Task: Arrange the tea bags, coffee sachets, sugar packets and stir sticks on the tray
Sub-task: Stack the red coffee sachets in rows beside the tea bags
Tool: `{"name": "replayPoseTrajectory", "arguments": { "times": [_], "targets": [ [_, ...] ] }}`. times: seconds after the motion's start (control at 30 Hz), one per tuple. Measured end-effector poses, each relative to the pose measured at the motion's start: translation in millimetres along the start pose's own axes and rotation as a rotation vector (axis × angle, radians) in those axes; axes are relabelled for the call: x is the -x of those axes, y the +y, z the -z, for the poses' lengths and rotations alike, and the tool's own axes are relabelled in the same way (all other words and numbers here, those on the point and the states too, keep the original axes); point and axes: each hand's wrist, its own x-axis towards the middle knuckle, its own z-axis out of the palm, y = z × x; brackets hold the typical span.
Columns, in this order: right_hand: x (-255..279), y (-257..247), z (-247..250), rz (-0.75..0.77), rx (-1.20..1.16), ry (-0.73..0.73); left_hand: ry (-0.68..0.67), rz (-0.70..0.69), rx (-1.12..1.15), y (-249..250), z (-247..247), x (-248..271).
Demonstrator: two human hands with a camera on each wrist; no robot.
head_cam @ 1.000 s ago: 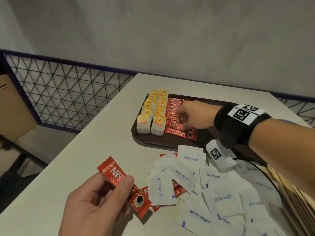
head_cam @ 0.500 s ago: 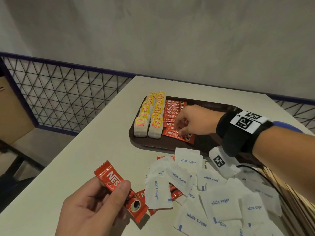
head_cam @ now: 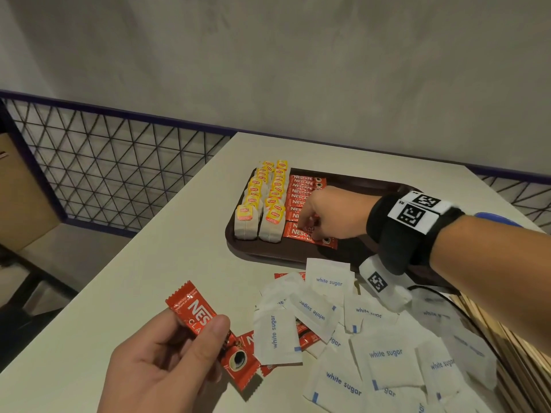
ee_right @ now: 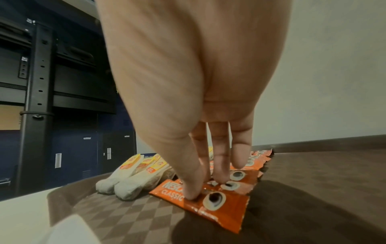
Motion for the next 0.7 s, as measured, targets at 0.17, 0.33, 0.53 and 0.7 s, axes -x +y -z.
{"name": "replayPoseTrajectory", "arguments": {
  "times": [0.17, 0.33, 0.53, 0.7],
  "targets": [
    [-3, -2, 5, -0.001, -0.003, 0.013, 0.019, -0.188, 0.002, 15, -5, 14],
    [10, 18, 27, -0.087, -0.087, 0.095, 0.01, -0.294, 0.073, 37, -7, 37],
    [25, 50, 23, -0.263, -0.245, -0.102, 0.002, -0.21, 0.133, 49, -17, 45],
    [23, 52, 12, -0.302, -0.349, -0.08, -0.01, -0.121, 0.342, 75, -34, 56]
  ]
}}
